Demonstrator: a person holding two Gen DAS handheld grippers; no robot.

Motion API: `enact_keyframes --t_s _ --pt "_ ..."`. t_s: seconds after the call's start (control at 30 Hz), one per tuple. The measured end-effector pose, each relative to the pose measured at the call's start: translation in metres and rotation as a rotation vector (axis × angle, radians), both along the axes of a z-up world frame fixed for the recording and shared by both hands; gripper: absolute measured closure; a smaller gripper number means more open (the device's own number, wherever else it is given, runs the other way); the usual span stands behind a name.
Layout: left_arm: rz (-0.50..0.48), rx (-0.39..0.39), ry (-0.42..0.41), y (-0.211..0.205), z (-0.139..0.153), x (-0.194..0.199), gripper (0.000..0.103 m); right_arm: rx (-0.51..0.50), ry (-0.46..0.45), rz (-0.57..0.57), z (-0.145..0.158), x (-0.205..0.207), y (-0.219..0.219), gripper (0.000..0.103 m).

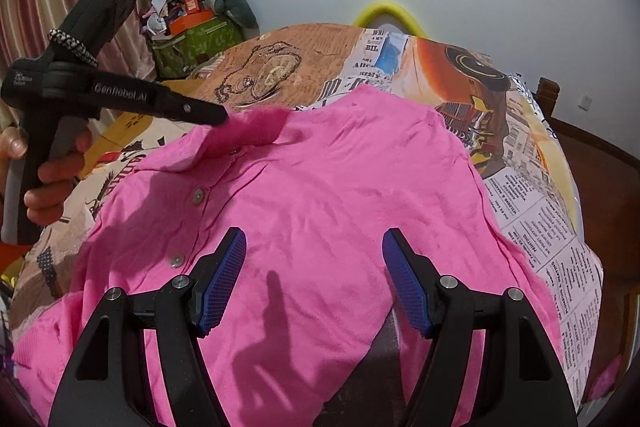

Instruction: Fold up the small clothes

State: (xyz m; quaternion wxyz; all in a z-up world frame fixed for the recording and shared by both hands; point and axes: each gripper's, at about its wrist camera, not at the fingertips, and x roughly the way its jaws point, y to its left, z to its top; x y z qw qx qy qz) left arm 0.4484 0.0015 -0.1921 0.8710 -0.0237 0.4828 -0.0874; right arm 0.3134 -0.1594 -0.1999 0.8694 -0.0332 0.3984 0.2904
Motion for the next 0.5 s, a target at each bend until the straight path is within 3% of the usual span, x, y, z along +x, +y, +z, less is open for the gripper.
enact_keyframes --t_s 0.13,0.27,0.5 --pt "0.038 0.038 -0.044 0.023 0.022 -0.021 0.035 -0.018 -0.010 0.007 0.007 -0.009 0.001 0.036" --pt "0.092 0.085 -0.055 0.053 0.037 -0.047 0.030 -0.062 -0.021 0.013 0.014 -0.021 0.000 0.036" --pt "0.167 0.061 0.056 0.092 0.014 -0.110 0.027 -0.137 0.011 0.003 0.015 -0.048 -0.009 0.036"
